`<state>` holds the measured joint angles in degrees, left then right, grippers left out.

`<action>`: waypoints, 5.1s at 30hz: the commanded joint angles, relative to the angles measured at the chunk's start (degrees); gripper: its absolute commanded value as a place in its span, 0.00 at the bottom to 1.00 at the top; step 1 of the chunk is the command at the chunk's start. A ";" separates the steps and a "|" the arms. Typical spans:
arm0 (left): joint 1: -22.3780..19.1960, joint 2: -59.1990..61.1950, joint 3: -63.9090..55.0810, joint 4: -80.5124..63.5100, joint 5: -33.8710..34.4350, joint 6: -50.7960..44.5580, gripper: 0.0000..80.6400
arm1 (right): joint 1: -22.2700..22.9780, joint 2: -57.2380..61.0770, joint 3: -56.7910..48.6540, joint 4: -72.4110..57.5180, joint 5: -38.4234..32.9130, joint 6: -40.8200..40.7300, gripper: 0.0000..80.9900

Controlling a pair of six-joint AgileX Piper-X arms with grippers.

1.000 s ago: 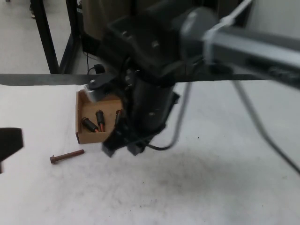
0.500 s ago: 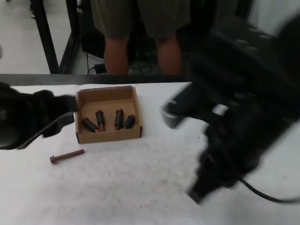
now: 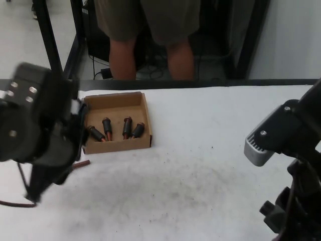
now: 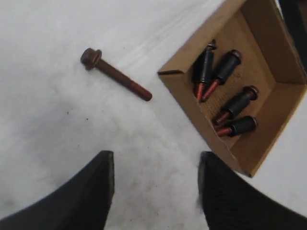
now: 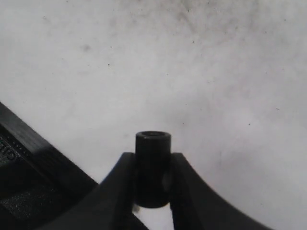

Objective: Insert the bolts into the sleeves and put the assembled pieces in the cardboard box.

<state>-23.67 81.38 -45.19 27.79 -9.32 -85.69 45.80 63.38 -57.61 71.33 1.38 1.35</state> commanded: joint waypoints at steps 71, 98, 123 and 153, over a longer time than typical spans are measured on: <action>7.20 18.53 -1.12 -15.23 -1.36 -27.04 0.17 | -0.13 -0.59 0.03 1.46 -0.42 -5.61 0.00; 7.09 2.99 -1.12 -1.38 0.47 19.47 0.01 | -0.13 -0.59 0.03 3.81 3.91 -6.77 0.00; 7.09 -32.72 0.64 -4.34 22.94 68.13 0.01 | -0.13 10.30 0.47 -36.71 -22.67 1.18 0.00; 7.09 -33.31 3.45 -11.69 36.05 65.98 0.01 | -0.13 20.30 0.36 -70.99 -29.61 16.34 0.00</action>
<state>-16.65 48.65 -41.62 17.49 26.69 -19.26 45.80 83.88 -56.99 1.68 -27.66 17.24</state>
